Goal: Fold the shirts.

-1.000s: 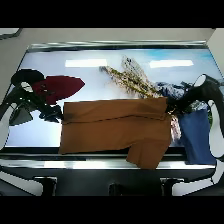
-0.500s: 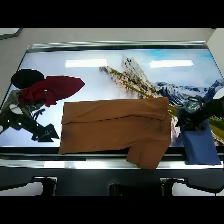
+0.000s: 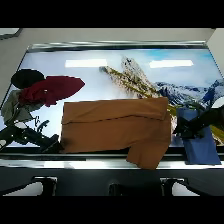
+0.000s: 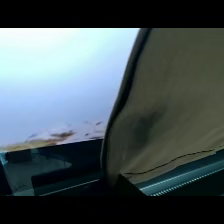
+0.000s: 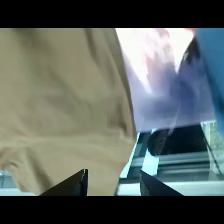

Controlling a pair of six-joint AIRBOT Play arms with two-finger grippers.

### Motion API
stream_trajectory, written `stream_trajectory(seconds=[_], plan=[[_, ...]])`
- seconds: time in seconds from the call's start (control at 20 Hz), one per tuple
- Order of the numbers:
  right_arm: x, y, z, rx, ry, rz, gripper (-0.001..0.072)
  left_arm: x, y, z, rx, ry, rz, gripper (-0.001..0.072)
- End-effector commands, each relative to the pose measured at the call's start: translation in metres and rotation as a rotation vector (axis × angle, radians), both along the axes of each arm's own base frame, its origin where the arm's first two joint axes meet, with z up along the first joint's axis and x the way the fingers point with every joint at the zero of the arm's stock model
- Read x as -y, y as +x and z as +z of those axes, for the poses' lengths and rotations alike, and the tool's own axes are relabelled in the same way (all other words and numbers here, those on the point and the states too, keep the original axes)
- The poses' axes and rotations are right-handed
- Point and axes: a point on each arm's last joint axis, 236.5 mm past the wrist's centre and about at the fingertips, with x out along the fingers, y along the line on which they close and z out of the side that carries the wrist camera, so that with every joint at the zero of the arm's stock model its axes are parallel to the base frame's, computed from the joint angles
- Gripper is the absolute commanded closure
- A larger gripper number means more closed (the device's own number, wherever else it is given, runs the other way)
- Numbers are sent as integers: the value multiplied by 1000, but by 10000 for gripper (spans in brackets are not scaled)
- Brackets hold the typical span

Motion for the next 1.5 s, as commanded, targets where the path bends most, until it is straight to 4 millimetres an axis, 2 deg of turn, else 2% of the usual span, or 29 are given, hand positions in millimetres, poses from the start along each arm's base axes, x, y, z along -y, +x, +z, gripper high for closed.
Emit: stream_trajectory(seconds=[0.0,0.1,0.25,0.45,0.55,0.65,0.7,0.8,0.9,1.05,1.1,1.2,1.3,1.4,1.45], plan=[[-17,-36,-17,-29,23,11,266,-3,9,-7,38,23,30,686],[-41,-53,-28,-9,93,19,262,-3,9,-7,38,23,30,685],[-49,-70,-52,-13,91,-2,262,-3,8,-7,38,23,29,685],[-59,-66,-67,33,116,-34,276,-2,8,-6,35,21,27,685],[-52,-56,-70,65,85,-72,394,-2,8,-6,35,21,27,686],[-50,-50,-71,73,71,-116,626,-2,8,-6,38,21,25,685],[-52,-48,-70,84,80,-112,671,-3,9,-6,42,20,21,685],[-55,-38,-57,139,107,-55,673,-5,17,2,84,24,3,687],[-46,-9,-28,243,80,-49,676,-15,46,29,217,67,-3,688],[-25,48,29,410,26,-97,677,-30,98,89,416,133,40,689],[-24,70,48,477,30,-104,677,-35,115,105,461,150,59,688],[-26,110,70,568,7,-73,677,-41,149,131,541,176,71,689],[-34,152,75,632,-18,-46,677,-42,179,143,579,183,72,689],[-31,190,66,650,-34,-84,676,-44,204,138,572,179,69,689],[-32,202,60,638,-25,-97,676,-48,215,131,555,175,82,688]])
